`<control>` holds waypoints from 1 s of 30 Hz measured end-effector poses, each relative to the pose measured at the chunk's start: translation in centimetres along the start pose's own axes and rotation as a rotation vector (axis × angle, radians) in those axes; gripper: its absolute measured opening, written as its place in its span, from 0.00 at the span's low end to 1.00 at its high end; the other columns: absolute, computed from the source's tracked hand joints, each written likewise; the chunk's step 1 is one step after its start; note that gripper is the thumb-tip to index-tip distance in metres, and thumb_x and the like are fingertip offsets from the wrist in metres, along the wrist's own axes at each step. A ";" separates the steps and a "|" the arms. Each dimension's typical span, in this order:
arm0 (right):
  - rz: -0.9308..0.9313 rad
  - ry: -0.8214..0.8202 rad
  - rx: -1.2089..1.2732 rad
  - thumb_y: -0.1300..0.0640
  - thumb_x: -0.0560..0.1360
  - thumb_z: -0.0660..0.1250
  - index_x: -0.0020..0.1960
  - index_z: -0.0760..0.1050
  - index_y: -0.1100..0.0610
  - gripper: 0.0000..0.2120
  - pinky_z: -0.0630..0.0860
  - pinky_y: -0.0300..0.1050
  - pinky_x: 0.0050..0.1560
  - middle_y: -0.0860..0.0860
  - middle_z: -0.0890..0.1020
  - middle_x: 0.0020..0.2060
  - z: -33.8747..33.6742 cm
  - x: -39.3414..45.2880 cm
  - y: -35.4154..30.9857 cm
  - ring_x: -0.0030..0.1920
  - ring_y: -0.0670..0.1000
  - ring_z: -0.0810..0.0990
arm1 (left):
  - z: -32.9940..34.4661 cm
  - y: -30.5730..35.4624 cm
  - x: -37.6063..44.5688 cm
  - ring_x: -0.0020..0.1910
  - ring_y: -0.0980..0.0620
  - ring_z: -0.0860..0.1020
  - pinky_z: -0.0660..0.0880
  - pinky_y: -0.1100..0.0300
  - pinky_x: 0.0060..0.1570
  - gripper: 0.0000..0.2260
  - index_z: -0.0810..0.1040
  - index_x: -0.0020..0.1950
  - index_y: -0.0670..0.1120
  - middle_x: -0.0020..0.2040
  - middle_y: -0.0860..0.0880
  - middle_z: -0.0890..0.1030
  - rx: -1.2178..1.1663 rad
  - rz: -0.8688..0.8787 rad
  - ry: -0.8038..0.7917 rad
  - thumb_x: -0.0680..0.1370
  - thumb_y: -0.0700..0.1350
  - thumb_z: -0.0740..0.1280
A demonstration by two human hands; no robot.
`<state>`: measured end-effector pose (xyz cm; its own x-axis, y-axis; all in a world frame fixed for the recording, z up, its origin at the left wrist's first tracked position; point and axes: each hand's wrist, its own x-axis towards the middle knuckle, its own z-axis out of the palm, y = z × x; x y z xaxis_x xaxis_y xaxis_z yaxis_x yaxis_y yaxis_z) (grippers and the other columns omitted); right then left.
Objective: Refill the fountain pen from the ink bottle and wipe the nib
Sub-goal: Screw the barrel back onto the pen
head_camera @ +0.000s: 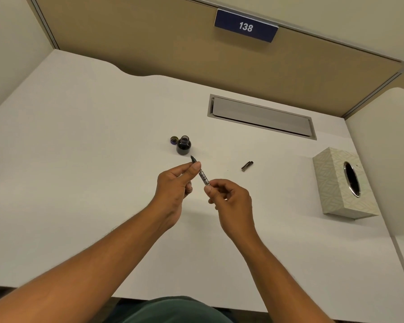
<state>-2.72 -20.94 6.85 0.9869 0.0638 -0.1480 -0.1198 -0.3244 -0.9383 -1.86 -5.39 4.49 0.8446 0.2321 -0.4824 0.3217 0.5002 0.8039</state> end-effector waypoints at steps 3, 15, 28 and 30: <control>0.006 -0.059 0.002 0.52 0.79 0.73 0.49 0.84 0.47 0.02 0.78 0.42 0.41 0.42 0.86 0.40 -1.3 0.4 0.7 0.38 0.45 0.85 | 1.1 -0.6 0.0 0.29 0.55 0.69 0.74 0.58 0.43 0.11 0.90 0.53 0.50 0.30 0.55 0.71 0.004 -0.012 0.000 0.74 0.51 0.80; -0.100 -0.039 -0.080 0.51 0.75 0.77 0.48 0.85 0.48 0.03 0.75 0.28 0.44 0.43 0.86 0.41 -5.2 2.4 3.0 0.45 0.42 0.83 | 5.4 -3.0 -0.4 0.31 0.53 0.67 0.72 0.55 0.47 0.08 0.90 0.52 0.50 0.30 0.54 0.72 0.024 0.018 0.081 0.75 0.51 0.79; -0.145 -0.018 -0.198 0.52 0.76 0.75 0.50 0.87 0.50 0.04 0.74 0.29 0.45 0.43 0.85 0.41 -7.5 6.5 8.4 0.44 0.41 0.83 | 7.2 -5.4 0.9 0.32 0.52 0.70 0.74 0.56 0.40 0.06 0.85 0.53 0.50 0.45 0.52 0.81 0.081 -0.065 0.108 0.80 0.51 0.73; -0.145 0.011 -0.254 0.53 0.76 0.75 0.51 0.87 0.52 0.05 0.77 0.35 0.47 0.44 0.85 0.42 -7.5 8.0 9.1 0.43 0.43 0.83 | 7.1 -5.6 1.1 0.31 0.51 0.71 0.72 0.56 0.36 0.06 0.78 0.47 0.46 0.43 0.48 0.76 -0.081 -0.134 0.135 0.81 0.47 0.67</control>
<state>4.86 -30.48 -0.54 0.9931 0.1165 -0.0131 0.0521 -0.5384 -0.8411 0.31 -13.85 1.98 0.7299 0.2655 -0.6299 0.3876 0.5983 0.7013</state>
